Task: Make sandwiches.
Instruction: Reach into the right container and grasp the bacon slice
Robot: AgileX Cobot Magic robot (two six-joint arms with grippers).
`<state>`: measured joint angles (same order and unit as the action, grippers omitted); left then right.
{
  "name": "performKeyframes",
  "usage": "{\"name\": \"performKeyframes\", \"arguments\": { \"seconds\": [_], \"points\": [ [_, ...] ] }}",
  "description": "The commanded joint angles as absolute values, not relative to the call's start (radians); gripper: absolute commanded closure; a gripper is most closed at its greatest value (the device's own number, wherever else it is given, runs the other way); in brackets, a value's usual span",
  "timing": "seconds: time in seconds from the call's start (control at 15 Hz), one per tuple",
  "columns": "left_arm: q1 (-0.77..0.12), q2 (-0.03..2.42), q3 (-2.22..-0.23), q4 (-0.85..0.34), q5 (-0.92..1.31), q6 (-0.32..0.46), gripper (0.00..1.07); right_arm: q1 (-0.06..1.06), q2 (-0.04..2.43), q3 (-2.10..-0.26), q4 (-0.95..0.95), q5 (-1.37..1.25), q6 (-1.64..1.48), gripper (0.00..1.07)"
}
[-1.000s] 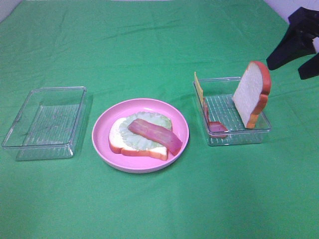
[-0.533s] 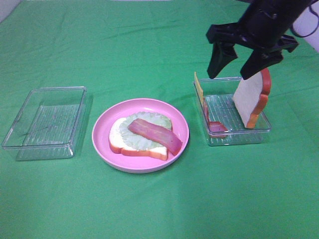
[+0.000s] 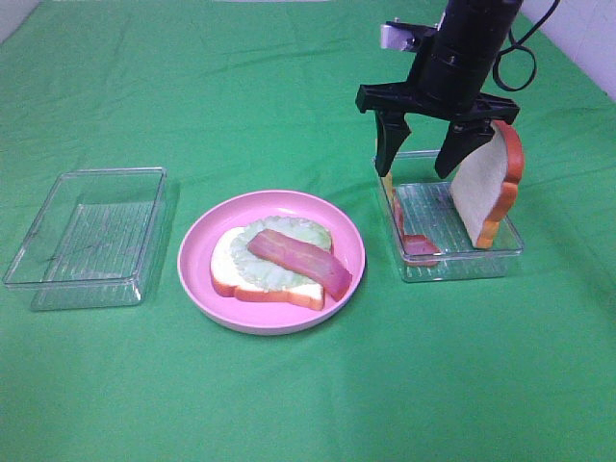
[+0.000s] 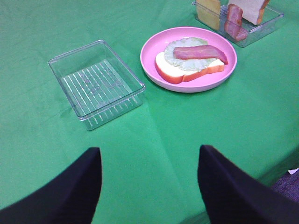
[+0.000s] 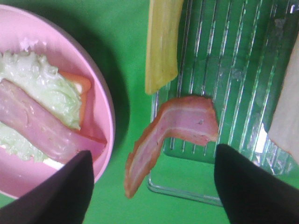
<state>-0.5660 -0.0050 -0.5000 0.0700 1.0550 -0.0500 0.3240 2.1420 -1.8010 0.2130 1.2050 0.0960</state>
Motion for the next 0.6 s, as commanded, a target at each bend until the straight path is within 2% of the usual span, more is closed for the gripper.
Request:
{"name": "performKeyframes", "arguments": {
  "seconds": [0.07,0.6],
  "points": [
    [-0.568,-0.024,-0.498,0.062,1.043,-0.047,0.48,0.323,2.192,-1.846,0.188,1.275,0.136,0.41],
    [-0.568,-0.024,-0.498,0.062,1.043,-0.047,0.48,0.356,2.226,-1.846,0.096,1.285,0.155,0.43]
  ]
}}
